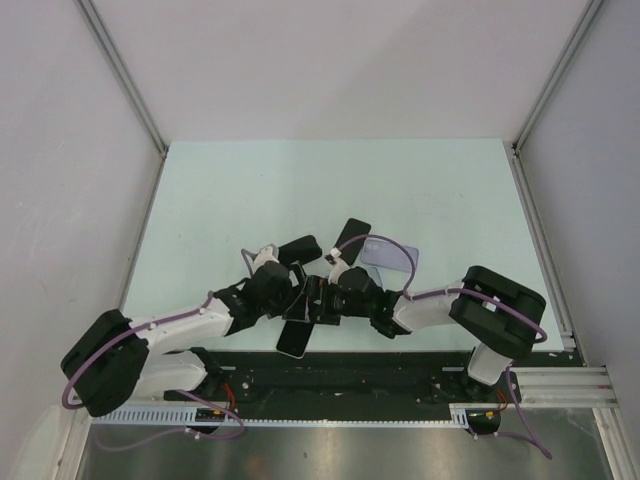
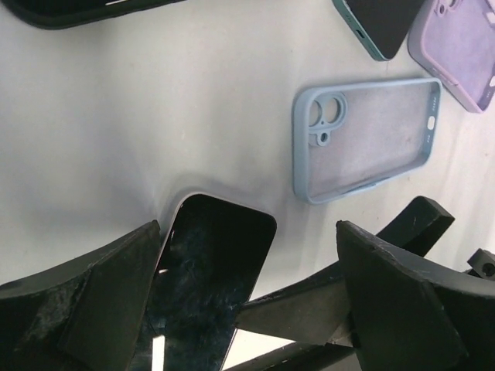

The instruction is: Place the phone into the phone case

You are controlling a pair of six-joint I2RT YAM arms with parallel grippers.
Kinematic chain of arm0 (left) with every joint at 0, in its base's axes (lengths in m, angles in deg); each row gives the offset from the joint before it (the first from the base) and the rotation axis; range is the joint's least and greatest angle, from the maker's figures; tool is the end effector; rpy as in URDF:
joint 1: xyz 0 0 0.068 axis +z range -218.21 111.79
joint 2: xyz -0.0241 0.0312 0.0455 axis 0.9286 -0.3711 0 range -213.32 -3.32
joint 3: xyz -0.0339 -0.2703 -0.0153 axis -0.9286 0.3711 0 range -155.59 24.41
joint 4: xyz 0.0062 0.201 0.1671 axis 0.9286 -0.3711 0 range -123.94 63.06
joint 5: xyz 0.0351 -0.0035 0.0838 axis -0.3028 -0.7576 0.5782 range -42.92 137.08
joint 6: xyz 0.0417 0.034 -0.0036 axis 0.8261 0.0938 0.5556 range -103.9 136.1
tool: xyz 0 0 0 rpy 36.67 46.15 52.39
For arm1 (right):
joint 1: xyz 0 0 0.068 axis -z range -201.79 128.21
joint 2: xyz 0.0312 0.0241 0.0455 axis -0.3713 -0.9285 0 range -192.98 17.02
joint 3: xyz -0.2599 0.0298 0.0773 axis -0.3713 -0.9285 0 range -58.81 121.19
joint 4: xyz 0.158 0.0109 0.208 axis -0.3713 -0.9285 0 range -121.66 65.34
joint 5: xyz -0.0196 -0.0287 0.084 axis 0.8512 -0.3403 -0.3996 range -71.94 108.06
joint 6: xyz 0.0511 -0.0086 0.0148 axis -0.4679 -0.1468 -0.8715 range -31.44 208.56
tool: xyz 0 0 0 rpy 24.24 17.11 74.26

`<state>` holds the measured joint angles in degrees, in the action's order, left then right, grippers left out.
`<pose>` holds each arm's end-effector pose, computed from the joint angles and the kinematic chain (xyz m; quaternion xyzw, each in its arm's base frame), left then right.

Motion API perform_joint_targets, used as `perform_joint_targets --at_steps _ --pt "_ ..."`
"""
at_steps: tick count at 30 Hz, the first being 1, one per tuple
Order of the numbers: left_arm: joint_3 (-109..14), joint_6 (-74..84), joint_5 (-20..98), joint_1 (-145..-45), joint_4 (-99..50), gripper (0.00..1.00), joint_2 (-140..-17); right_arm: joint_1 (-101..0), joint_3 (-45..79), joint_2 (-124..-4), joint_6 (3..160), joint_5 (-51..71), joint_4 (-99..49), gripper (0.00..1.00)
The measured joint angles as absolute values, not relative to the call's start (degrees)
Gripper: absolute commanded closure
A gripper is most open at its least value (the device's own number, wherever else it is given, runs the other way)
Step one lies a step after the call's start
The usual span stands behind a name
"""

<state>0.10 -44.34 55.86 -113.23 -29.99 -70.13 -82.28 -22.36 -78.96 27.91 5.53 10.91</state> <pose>0.1550 -0.1473 0.1569 -0.1526 0.9107 -0.2573 0.2848 0.1524 0.2847 0.1511 -0.0583 0.8336 0.5167 0.1864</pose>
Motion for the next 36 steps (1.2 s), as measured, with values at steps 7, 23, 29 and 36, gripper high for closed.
perform_joint_targets --at_steps 7,23,29,36 --pt "-0.7 -39.7 52.8 -110.3 -29.2 0.00 -68.0 -81.0 -22.4 -73.7 28.8 6.4 7.6 0.00" --pt "7.6 -41.3 47.8 -108.1 -43.4 0.10 -38.5 -70.2 -19.7 -69.2 37.4 1.3 -1.8 0.00" --pt "12.1 -46.8 46.6 -113.5 -50.9 0.11 -28.2 -69.7 -13.6 -78.4 40.9 -1.4 -7.1 0.00" --pt "13.2 -53.5 47.6 -123.4 -54.4 0.11 -28.4 -69.9 -8.1 -82.0 44.6 -2.6 -11.1 0.03"
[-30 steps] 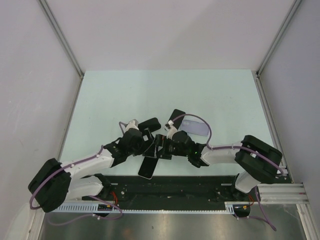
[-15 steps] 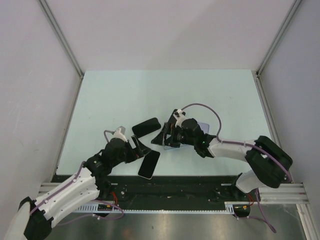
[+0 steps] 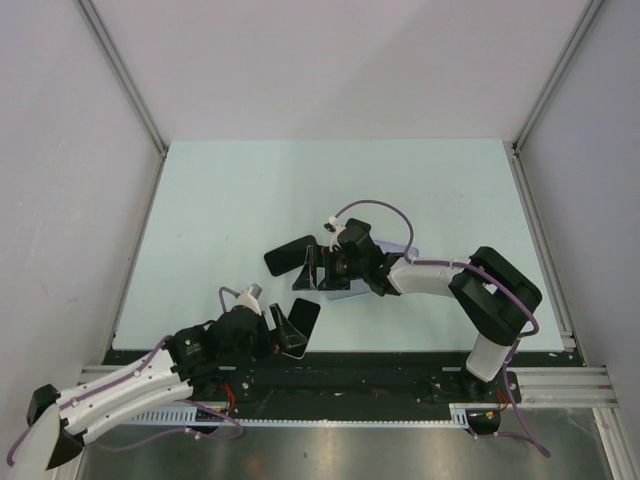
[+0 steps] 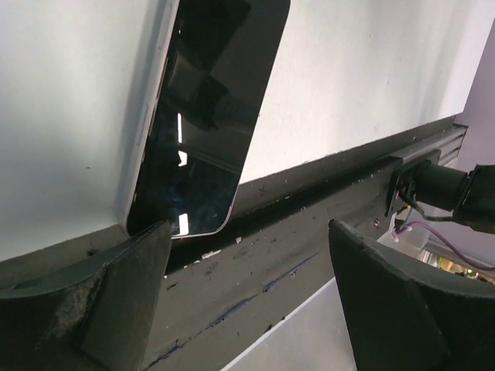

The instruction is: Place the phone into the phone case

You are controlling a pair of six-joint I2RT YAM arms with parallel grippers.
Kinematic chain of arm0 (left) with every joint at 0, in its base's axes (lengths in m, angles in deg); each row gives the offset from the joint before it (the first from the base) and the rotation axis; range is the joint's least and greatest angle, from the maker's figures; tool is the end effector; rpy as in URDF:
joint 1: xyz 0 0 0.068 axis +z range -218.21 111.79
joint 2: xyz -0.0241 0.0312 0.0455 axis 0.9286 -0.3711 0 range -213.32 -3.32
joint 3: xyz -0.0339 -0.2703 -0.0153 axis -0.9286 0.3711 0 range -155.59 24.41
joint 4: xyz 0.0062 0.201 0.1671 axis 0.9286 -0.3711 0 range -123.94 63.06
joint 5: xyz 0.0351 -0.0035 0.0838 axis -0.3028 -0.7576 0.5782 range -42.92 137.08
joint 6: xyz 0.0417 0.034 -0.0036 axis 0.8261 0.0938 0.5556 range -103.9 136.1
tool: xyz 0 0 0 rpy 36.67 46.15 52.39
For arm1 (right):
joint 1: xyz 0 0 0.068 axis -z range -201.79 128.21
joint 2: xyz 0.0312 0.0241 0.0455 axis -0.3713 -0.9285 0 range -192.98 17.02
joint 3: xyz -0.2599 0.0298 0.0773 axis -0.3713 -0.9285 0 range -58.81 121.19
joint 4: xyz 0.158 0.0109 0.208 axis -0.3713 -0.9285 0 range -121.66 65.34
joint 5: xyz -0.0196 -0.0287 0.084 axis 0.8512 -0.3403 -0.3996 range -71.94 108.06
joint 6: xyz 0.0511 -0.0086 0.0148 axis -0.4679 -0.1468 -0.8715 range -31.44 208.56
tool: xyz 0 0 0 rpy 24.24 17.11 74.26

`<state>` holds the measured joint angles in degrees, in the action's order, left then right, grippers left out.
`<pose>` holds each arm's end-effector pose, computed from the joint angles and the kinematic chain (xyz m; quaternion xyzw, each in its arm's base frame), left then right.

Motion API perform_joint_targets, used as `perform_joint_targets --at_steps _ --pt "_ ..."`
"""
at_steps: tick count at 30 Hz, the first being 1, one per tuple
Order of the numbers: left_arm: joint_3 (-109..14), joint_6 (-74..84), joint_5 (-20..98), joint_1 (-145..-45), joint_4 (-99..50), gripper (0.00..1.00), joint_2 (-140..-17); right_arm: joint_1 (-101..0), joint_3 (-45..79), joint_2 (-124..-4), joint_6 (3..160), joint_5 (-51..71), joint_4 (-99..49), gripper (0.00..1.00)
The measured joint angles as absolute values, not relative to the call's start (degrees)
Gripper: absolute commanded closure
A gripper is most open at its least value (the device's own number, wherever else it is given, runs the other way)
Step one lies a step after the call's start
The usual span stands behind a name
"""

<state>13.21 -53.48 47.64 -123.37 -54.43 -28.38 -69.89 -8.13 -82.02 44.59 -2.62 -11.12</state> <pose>0.0663 -0.0945 0.1524 -0.1164 0.9037 -0.3629 0.1950 0.2293 0.2742 0.1697 -0.1145 0.8684 0.4383 0.2018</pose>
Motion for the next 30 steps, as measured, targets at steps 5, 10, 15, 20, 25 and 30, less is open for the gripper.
perform_joint_targets --at_steps 5,10,15,20,25,30 --pt "13.2 -57.5 49.7 -128.3 -53.8 0.11 -29.9 -70.1 -4.8 -84.8 46.8 -2.7 -13.4 0.06" --pt "13.2 -61.1 51.4 -131.5 -53.1 0.09 -31.5 -70.9 -3.9 -86.9 48.5 -2.7 -16.6 0.09" --pt "12.5 -62.1 51.5 -132.1 -54.1 0.09 -32.5 -71.6 -2.8 -87.5 49.9 -2.1 -18.3 0.08" --pt "10.6 -61.9 53.5 -132.3 -56.8 0.09 -33.0 -71.8 -2.5 -87.5 50.3 -1.8 -18.8 0.09" --pt "7.3 -60.8 55.4 -132.3 -59.7 0.09 -36.2 -72.0 -2.4 -87.6 50.5 -1.9 -18.9 0.09" --pt "6.0 -60.4 55.5 -132.5 -61.4 0.13 -36.0 -72.0 -1.9 -88.2 50.9 -2.1 -18.7 0.09"
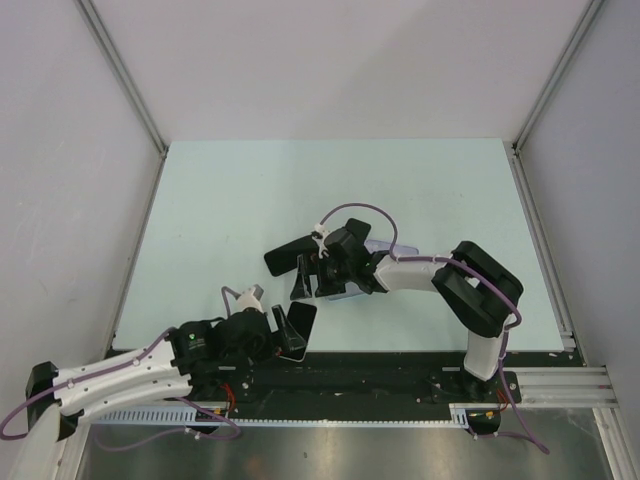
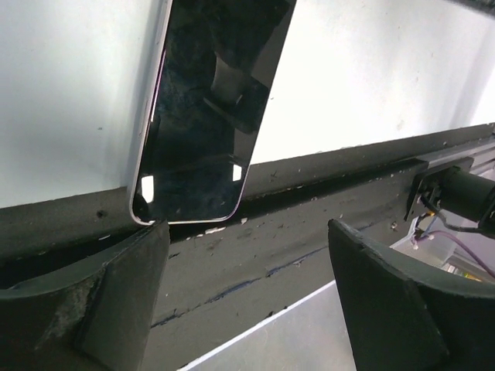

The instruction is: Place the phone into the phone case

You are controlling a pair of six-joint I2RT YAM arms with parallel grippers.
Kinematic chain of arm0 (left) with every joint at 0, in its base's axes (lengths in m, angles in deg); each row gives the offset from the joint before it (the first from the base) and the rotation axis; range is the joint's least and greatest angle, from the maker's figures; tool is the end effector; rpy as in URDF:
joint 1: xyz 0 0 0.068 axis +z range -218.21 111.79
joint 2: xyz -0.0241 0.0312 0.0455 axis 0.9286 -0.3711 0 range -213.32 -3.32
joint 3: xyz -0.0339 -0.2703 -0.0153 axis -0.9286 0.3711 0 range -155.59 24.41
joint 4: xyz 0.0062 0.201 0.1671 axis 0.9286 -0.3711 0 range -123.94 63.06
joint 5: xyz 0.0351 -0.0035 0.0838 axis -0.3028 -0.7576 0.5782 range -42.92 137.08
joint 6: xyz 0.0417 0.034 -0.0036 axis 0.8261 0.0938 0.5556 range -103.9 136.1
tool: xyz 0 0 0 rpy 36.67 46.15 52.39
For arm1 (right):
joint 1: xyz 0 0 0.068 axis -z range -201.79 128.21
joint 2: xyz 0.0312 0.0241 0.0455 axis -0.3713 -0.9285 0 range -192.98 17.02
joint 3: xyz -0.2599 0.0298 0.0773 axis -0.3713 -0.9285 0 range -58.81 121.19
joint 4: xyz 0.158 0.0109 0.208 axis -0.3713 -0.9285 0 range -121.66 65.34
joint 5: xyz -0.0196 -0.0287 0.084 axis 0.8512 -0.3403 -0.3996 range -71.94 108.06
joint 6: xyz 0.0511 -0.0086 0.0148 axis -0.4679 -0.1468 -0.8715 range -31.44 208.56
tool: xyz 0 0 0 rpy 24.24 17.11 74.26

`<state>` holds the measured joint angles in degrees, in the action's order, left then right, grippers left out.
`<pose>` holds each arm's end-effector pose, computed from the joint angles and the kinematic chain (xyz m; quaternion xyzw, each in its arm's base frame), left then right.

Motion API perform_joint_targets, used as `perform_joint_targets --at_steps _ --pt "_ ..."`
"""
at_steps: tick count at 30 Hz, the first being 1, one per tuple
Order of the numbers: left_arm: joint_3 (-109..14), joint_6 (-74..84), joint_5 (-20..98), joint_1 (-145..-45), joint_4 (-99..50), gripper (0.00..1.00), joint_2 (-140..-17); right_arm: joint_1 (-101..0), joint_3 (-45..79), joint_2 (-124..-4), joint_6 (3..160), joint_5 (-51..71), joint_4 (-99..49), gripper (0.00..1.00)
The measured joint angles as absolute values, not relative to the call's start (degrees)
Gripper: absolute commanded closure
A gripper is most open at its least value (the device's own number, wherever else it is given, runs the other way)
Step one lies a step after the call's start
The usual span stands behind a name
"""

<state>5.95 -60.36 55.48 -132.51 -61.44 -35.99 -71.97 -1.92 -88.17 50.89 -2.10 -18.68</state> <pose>0.0577 -0.1078 0.1719 -0.1246 0.9252 -0.3083 0.1827 0.2317 0.2969 0.1529 -0.1684 0.8875 0.3913 0.1755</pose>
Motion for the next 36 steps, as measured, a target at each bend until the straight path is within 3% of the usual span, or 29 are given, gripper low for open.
perform_joint_targets --at_steps 16,28,36 --pt "5.9 -63.5 55.6 -138.2 -67.0 0.11 -39.1 -72.4 -0.6 -91.0 50.9 -5.3 -14.6 0.11" --pt "7.5 -63.5 57.6 -138.2 -56.5 0.14 -48.6 -72.5 -0.5 -91.1 50.9 -5.4 -15.0 0.13" --pt "8.4 -62.7 58.4 -133.7 -55.5 0.14 -43.9 -72.7 -0.3 -90.9 50.9 -5.2 -16.7 0.16"
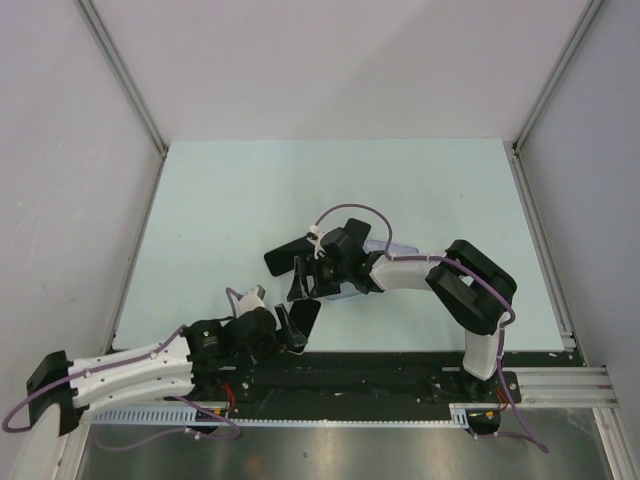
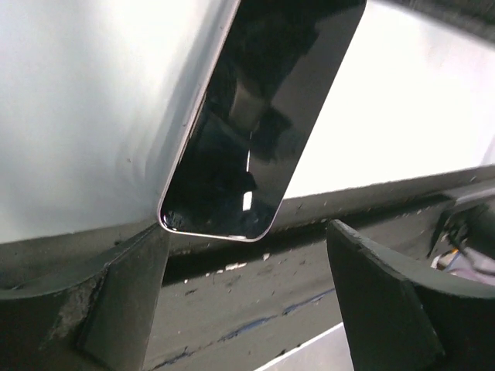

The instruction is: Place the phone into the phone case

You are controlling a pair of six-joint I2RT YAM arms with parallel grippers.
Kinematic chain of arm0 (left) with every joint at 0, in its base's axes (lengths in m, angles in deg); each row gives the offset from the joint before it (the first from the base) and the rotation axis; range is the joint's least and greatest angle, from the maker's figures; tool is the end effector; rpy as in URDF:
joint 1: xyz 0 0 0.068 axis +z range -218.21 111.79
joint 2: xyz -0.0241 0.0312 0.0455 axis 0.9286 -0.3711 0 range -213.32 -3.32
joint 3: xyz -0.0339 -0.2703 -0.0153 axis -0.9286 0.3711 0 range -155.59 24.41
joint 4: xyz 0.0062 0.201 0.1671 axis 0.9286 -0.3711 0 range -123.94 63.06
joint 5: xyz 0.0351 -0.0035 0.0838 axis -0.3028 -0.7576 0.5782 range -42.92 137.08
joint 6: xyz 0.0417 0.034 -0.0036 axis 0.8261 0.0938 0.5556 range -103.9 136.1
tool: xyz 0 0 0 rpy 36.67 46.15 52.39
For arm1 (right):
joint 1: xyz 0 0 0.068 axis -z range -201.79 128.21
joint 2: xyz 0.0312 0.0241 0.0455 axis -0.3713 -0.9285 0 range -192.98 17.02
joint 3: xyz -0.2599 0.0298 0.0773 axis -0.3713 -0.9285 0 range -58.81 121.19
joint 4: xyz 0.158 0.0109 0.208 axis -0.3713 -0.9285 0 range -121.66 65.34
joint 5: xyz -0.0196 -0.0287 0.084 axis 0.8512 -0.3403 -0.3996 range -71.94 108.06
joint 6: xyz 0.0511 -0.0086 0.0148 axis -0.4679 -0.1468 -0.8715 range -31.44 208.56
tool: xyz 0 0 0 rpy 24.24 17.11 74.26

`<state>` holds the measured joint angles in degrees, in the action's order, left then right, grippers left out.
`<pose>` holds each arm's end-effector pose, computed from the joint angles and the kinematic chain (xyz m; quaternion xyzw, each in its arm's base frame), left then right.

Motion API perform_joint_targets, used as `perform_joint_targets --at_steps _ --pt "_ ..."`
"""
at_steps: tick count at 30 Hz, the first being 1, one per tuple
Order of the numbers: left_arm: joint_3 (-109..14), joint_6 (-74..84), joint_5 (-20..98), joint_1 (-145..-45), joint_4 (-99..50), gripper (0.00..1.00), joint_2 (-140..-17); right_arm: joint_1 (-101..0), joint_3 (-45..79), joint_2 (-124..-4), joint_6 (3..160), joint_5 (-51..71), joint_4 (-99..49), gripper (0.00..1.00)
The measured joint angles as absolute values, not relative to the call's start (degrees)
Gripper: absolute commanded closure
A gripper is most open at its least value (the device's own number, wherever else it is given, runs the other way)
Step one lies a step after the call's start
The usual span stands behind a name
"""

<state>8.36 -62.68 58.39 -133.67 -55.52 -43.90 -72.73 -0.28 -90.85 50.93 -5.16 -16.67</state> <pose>0.0616 -0.1178 0.1510 -0.1405 0.9340 -0.2710 0.1857 0.2326 0.3087 0.1475 -0.1857 0.8770 0.4130 0.1608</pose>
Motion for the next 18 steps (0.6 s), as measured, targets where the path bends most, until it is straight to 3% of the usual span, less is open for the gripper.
perform_joint_targets --at_steps 6,18 --pt "8.5 -57.8 57.0 -125.3 -55.7 0.14 -41.3 -71.8 -1.5 -89.5 51.1 -3.5 -17.2 0.19" --pt "5.2 -46.9 54.4 -112.6 -51.5 0.14 -49.8 -70.9 -9.2 -83.8 48.5 -3.0 -14.9 0.22"
